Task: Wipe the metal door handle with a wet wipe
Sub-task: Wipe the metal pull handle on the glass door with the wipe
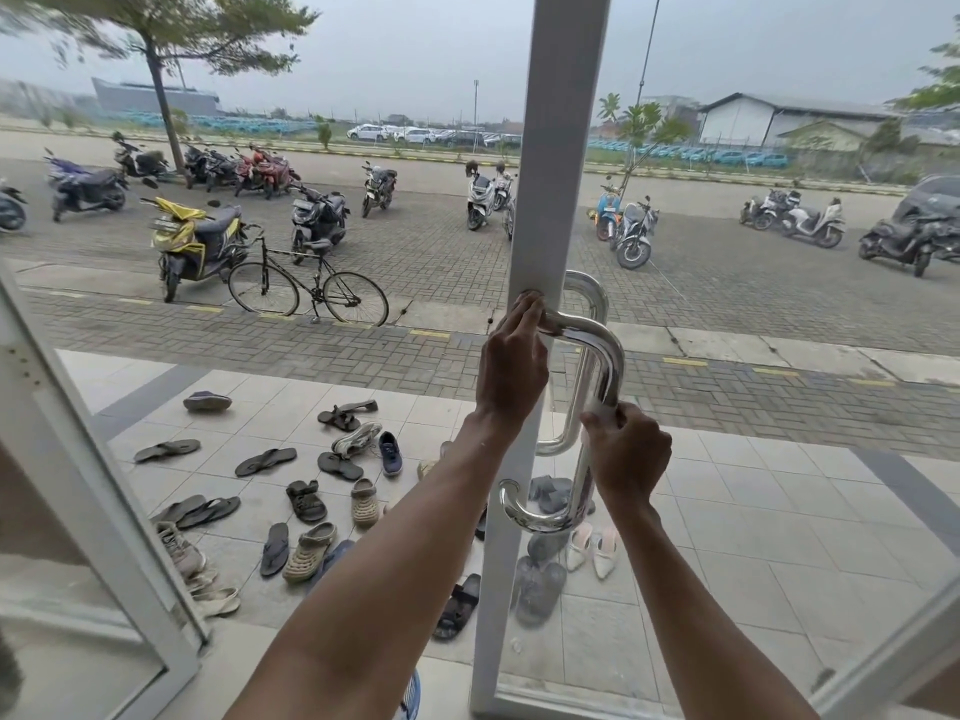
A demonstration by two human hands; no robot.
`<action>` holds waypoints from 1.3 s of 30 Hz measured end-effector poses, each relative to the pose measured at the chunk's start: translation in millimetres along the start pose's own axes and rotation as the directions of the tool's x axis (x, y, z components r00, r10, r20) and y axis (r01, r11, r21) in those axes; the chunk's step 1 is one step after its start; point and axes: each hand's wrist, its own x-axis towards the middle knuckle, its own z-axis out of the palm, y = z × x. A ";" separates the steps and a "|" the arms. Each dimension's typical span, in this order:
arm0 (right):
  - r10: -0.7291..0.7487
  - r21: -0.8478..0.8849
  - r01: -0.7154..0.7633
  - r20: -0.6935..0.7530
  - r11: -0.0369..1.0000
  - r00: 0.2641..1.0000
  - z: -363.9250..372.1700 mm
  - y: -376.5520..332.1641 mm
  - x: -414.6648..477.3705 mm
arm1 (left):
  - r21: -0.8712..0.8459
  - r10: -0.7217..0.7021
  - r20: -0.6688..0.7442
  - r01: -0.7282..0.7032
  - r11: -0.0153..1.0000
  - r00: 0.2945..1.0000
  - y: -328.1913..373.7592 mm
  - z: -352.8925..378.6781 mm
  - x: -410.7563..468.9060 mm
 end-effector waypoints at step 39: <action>0.115 0.063 -0.123 0.112 0.990 0.987 26.0 45.8 -28.5 | -0.047 0.025 -0.123 -0.031 0.998 0.992 -13.5 19.3 -7.0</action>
